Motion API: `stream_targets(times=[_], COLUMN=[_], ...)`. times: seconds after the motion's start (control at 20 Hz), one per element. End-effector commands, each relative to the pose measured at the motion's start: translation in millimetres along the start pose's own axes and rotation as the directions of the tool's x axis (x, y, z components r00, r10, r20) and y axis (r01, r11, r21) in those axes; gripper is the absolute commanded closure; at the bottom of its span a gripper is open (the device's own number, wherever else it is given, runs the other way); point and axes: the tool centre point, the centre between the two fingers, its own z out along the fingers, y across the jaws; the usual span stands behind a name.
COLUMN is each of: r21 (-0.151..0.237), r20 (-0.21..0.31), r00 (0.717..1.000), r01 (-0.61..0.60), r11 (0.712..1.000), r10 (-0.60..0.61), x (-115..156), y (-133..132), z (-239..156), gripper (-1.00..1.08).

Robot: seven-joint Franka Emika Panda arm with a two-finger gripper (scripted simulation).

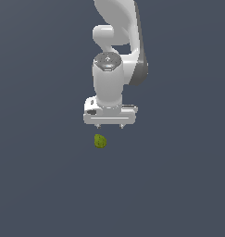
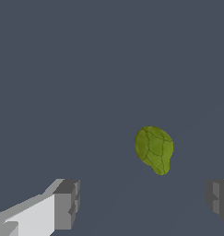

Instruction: Pick up the object and move it to a goal position.

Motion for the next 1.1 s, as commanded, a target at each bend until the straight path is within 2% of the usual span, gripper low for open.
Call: stream_targets(times=[0.0, 0.35, 0.55, 0.8, 1.05], r21=[0.0, -0.027, -0.031, -0.027, -0.02], r20=[0.0, -0.032, -0.037, -0.029, -0.012], r00=[1.0, 0.999, 0.999, 0.999, 1.0], r01=[0.0, -0.025, -0.03, -0.018, 0.01], r11=[1.0, 0.999, 0.999, 0.999, 1.0], r10=[0.0, 0.024, 0.029, 0.017, -0.01], x=[0, 6, 7, 5, 0], y=[0, 19, 20, 24, 35], z=[0, -17, -21, -7, 26], gripper=[-0.92, -0.92, -0.92, -0.92, -0.92])
